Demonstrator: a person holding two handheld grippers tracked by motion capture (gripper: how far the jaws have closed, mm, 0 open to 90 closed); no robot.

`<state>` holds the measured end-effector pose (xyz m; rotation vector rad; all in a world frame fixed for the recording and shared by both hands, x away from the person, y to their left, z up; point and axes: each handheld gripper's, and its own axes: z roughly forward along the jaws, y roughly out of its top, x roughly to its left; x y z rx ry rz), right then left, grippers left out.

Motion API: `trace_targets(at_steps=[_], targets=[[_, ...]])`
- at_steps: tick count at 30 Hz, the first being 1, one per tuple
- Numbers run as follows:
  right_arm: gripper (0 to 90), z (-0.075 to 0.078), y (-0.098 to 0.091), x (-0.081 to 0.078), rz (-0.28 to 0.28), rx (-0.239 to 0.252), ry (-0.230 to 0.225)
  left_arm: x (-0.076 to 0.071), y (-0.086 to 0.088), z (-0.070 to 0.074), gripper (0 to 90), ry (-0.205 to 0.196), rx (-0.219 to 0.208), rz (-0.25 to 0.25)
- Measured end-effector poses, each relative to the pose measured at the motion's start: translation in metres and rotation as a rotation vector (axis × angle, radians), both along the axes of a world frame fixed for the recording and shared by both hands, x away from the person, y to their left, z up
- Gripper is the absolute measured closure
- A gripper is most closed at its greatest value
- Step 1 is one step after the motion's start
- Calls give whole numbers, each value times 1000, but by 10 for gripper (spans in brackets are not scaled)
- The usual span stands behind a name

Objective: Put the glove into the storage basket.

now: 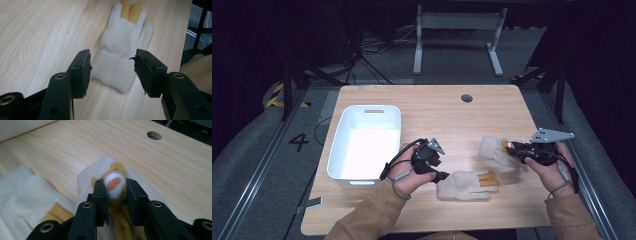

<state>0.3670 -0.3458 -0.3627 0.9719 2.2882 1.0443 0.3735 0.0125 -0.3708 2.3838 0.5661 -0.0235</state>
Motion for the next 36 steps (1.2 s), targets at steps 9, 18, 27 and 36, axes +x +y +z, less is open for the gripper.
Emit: trace_targets(at_steps=[9, 18, 27, 36], targets=[[709, 12, 7, -15, 67, 34, 6, 3, 0, 4, 482, -2, -7, -4], [707, 15, 22, -24, 141, 38, 17, 4, 1, 9, 483, -3, -19, -7], [707, 18, 38, -28, 219, 30, 33, 1, 3, 11, 482, 0, -23, -5], [707, 21, 56, -31, 279, 24, 45, -1, 10, 11, 483, -1, -28, 20]])
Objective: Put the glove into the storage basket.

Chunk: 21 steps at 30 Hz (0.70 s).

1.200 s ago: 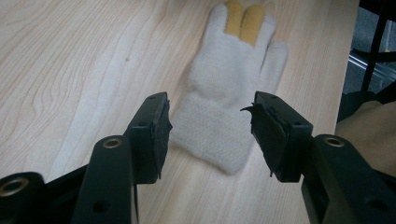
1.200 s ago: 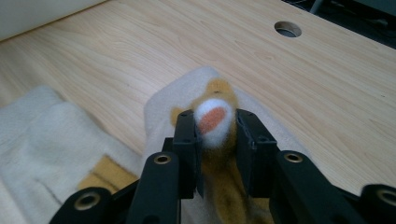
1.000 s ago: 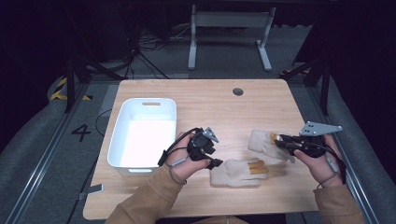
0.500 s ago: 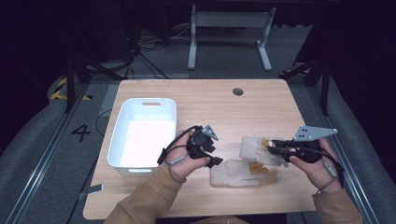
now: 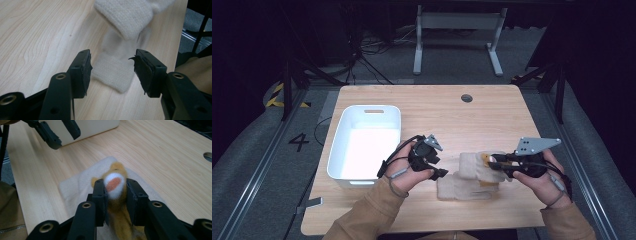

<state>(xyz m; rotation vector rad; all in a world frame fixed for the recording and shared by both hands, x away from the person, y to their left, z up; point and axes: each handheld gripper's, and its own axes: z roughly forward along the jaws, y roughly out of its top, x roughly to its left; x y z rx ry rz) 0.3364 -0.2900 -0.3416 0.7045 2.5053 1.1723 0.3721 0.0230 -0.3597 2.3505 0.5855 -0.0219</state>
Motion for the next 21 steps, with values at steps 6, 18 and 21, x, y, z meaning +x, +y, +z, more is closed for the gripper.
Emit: trace_targets(at_steps=[6, 18, 21], targets=[[705, -1, 13, -1, 40, -14, 8, -2, 5, 0, 483, 1, 2, 15], [704, -18, 39, 2, 107, -54, 69, -4, 9, 0, 482, -4, 3, 25], [704, -22, 45, 2, 116, -55, 80, -4, 8, 0, 482, -6, 3, 25]])
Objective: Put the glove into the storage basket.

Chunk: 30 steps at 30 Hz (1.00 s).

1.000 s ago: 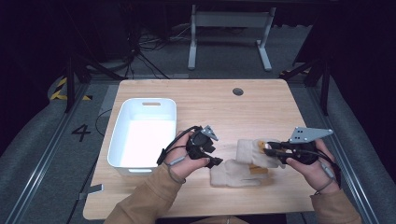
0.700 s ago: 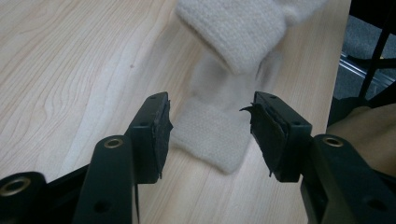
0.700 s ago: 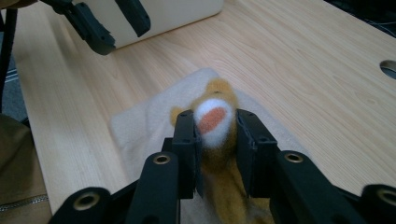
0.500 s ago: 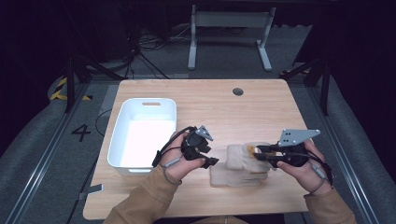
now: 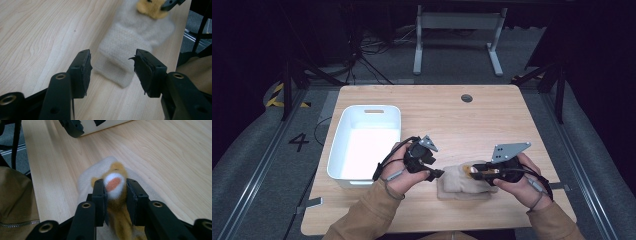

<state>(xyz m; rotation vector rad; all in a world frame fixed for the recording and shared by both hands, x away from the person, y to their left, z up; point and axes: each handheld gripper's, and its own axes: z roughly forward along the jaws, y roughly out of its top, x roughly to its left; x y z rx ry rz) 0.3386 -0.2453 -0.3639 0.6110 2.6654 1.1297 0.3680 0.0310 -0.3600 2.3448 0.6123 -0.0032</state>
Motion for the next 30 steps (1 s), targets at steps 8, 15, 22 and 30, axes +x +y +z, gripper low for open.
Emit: trace_targets(at_steps=[8, 15, 22, 30], targets=[[702, -17, 8, 3, -4, -15, 50, 0, -1, 0, 482, 0, 6, -4], [698, -29, 12, 6, -17, -47, 67, 0, -2, -1, 482, 3, 8, -7], [690, -35, 13, 8, -33, -86, 67, 0, -5, -4, 481, 6, 21, -14], [659, -47, 15, 11, -42, -139, 88, -1, -11, -9, 481, 17, 39, -32]])
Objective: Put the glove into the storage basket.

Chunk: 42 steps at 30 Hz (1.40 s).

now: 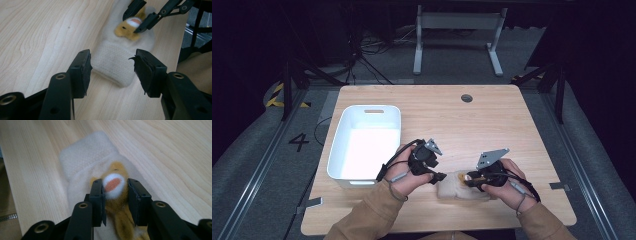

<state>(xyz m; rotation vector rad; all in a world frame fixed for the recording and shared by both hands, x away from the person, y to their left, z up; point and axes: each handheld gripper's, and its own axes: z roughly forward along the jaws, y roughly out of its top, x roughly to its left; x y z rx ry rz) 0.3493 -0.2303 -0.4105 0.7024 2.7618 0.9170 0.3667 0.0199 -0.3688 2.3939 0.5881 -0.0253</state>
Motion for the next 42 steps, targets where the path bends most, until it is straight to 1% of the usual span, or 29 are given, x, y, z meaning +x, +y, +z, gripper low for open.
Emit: trace_targets(at_steps=[3, 5, 6, 11, 12, 13, 15, 16, 19, 21, 24, 25, 26, 28, 29, 31, 32, 34, 38, 39, 40, 42], targets=[[620, -4, 1, 0, -6, -11, -3, 0, -1, -1, 481, -4, 3, -6], [591, -4, 1, 0, 5, -11, -7, 0, -2, -1, 481, -5, 4, -10], [575, -4, 1, 0, 9, -1, -11, 0, -3, -1, 481, -2, 4, -13], [569, 2, -5, -2, 1, 60, -9, 1, -3, 0, 482, -3, -2, -18], [569, 2, -5, -2, 1, 60, -9, 1, -3, 0, 482, -3, -2, -18], [575, 6, -7, -3, -5, 72, -17, 2, -3, 1, 482, -4, -5, -17], [583, 8, -9, -4, -7, 74, -22, 3, -4, 2, 482, -4, -9, -16], [620, 11, -13, -6, -8, 95, -17, 4, -4, 2, 482, -6, -8, -22], [686, 14, -19, -9, -4, 100, -7, 4, -6, 3, 482, -4, -14, -24], [725, 16, -22, -12, -8, 99, 1, 4, -9, 4, 482, -7, -15, -38], [764, 17, -26, -16, -4, 84, 9, 5, -13, 5, 483, -10, -18, -52], [764, 17, -26, -16, -4, 84, 9, 5, -13, 5, 483, -10, -18, -52], [792, 16, -29, -20, 2, 68, 23, 6, -15, 6, 483, -10, -18, -62], [801, 15, -29, -21, 3, 59, 31, 7, -16, 7, 483, -10, -19, -64], [818, 13, -31, -24, 5, 40, 40, 8, -19, 7, 483, -11, -21, -73], [825, 12, -32, -25, 8, 33, 46, 9, -20, 7, 483, -10, -19, -78], [838, 9, -33, -27, 6, 15, 62, 10, -23, 7, 483, -9, -17, -90], [845, 8, -34, -27, 4, 7, 64, 10, -25, 7, 483, -12, -19, -93], [861, 0, -37, -27, 0, -33, 81, 10, -28, 8, 483, -12, -17, -101], [865, -4, -38, -26, -7, -56, 83, 10, -28, 8, 483, -13, -18, -101], [865, -4, -38, -26, -7, -56, 83, 10, -28, 8, 483, -14, -20, -100], [867, -7, -40, -25, -18, -83, 82, 10, -28, 8, 483, -14, -20, -100]])
